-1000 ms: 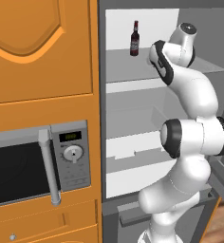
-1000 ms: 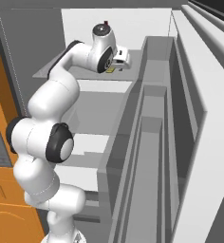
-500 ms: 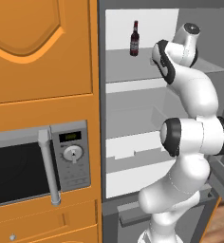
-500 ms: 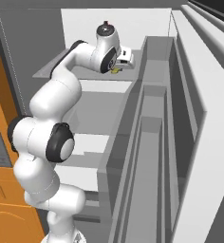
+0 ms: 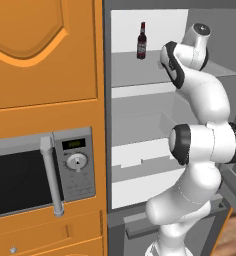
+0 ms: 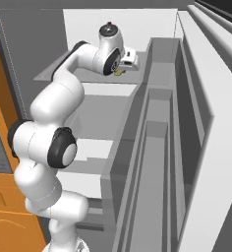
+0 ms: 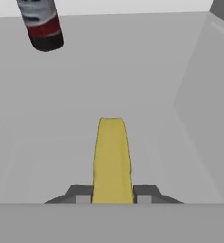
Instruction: Pick the egg and butter from the fridge and place them by the bowl for mixing.
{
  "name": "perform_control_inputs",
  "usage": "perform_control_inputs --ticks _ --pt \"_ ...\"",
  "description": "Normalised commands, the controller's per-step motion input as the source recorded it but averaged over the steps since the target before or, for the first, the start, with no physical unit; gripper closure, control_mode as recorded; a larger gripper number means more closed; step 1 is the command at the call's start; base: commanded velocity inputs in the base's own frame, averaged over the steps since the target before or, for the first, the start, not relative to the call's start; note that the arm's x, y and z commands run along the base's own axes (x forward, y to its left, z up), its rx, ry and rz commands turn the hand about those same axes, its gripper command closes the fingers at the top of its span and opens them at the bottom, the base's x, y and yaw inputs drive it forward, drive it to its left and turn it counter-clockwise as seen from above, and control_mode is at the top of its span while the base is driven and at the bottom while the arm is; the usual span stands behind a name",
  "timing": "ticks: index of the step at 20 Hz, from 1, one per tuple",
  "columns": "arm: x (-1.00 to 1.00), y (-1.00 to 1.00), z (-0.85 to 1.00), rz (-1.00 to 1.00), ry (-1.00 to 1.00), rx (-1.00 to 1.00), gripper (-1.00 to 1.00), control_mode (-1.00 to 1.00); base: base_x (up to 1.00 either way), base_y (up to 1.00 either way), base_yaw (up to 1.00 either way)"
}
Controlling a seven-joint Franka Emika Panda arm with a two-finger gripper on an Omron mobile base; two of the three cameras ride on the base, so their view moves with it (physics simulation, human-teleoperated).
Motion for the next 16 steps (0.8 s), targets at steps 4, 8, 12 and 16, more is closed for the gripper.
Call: perform_control_inputs --ticks 4,8,12,16 --pt "-0.12 0.1 0.16 0.0 0.0 0.0 1.0 -1.0 0.0 0.0 0.0" --pt "-0.28 0.02 0.07 0.0 -0.03 0.0 1.0 -1.0 0.0 0.0 0.0" --pt "-0.52 0.03 0.0 0.0 -0.03 0.0 1.0 -1.0 0.0 0.0 0.0" --pt "-0.62 0.08 0.0 0.0 -0.08 0.0 1.0 -1.0 0.0 0.0 0.0"
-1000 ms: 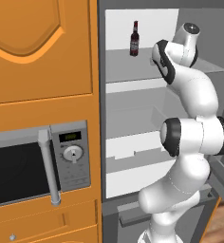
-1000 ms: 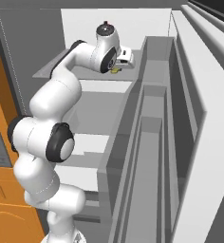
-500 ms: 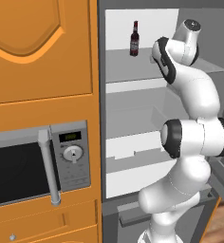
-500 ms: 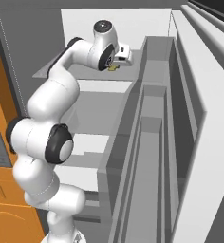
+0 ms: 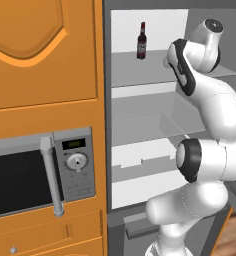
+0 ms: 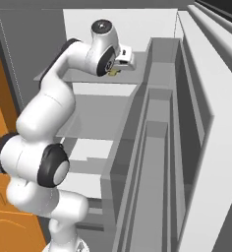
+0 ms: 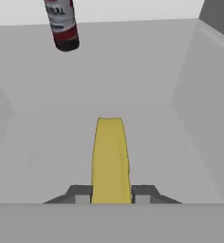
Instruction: Pick the egg and butter from the fridge and place them by the bowl for mixing.
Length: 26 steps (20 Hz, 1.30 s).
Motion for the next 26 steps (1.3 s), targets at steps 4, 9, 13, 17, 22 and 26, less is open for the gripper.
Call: perform_control_inputs --ticks 4,9,13,17,22,26 --pt "-0.84 0.17 -0.02 0.0 -0.09 0.0 1.0 -1.0 0.0 0.0 0.0" --pt "-1.0 0.26 -0.07 0.0 -0.09 0.0 1.0 -1.0 0.0 0.0 0.0" --pt "-1.0 0.25 -0.01 0.0 -0.06 0.0 1.0 -1.0 0.0 0.0 0.0" --pt "-1.0 0.16 0.0 0.0 0.0 0.03 1.0 -1.0 0.0 0.0 0.0" --pt "-1.0 0.11 0.0 0.0 0.05 0.03 1.0 -1.0 0.0 0.0 0.0" --pt "-1.0 0.26 0.0 0.0 0.13 0.0 1.0 -1.0 0.0 0.0 0.0"
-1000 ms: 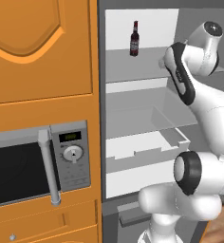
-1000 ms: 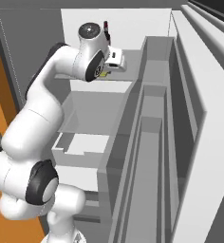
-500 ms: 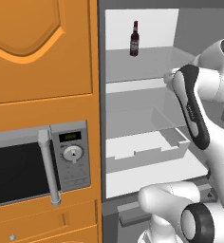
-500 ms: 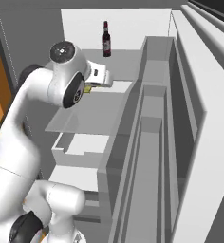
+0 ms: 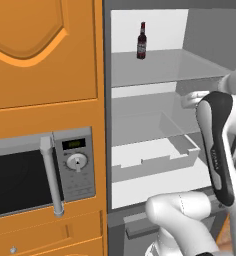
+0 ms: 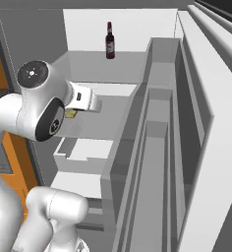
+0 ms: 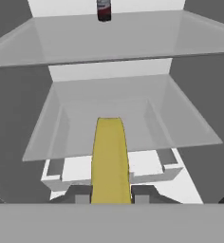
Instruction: Pick the egg and butter from the fridge and place them by the bowl for mixing.
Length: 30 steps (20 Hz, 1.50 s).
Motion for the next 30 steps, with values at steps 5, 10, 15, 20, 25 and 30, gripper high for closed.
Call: perform_control_inputs --ticks 5,10,15,20,25,30 --pt "-0.99 0.24 0.0 0.0 0.2 0.0 1.0 -1.0 0.0 0.0 0.0" --pt "-0.65 0.22 0.0 0.0 0.22 -0.01 1.0 -1.0 0.0 0.0 0.0" --pt "-0.25 0.67 0.0 0.0 0.23 -0.08 1.0 -1.0 0.0 0.0 0.0" --pt "-0.14 0.24 0.0 0.03 0.16 -0.01 1.0 -1.0 0.0 0.0 0.0" --pt "-0.02 0.0 0.0 0.11 0.08 0.0 1.0 -1.0 0.0 0.0 0.0" --pt "0.0 -0.02 -0.03 0.11 0.07 0.0 1.0 -1.0 0.0 0.0 0.0"
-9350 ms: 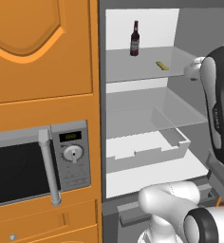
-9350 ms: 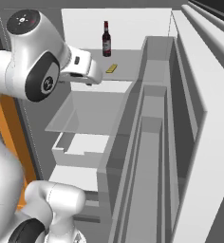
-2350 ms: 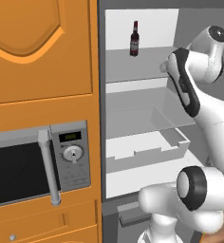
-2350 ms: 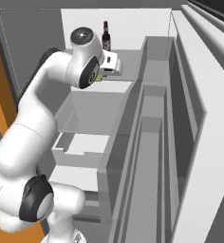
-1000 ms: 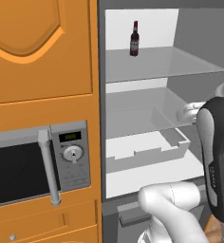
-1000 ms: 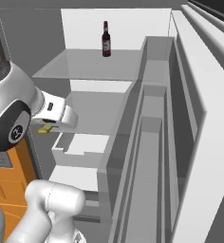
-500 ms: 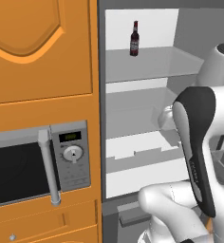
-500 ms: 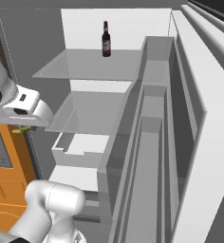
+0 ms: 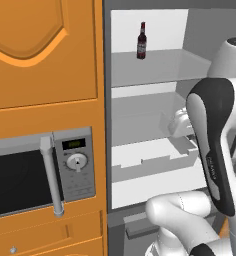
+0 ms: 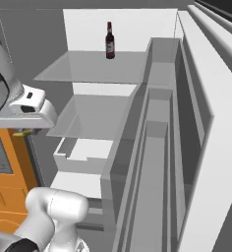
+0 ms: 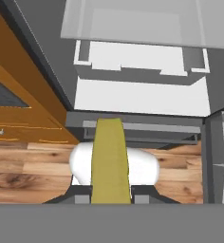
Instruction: Pick the egg and butter from the fridge and place them by the bowl for mixing.
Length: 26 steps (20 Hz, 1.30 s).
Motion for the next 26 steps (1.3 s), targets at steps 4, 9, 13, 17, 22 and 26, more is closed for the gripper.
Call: perform_control_inputs --ticks 4,9,13,17,22,26 --pt "0.0 -0.04 -0.11 0.05 0.0 0.01 1.0 -1.0 0.0 0.0 0.0" --pt "0.0 -0.14 0.0 0.0 0.0 0.02 1.0 -1.0 0.0 0.0 0.0" --pt "0.0 -0.15 0.0 0.0 0.0 0.04 1.0 -1.0 0.0 0.0 0.0" --pt "0.0 0.0 0.0 0.0 -0.01 0.0 1.0 1.0 -0.16 0.0 0.0" --pt "0.0 0.0 0.0 0.0 0.0 0.0 1.0 1.0 -0.82 0.07 0.03" --pt "0.0 0.0 0.0 0.0 0.0 0.0 1.0 1.0 -0.83 0.32 0.17"
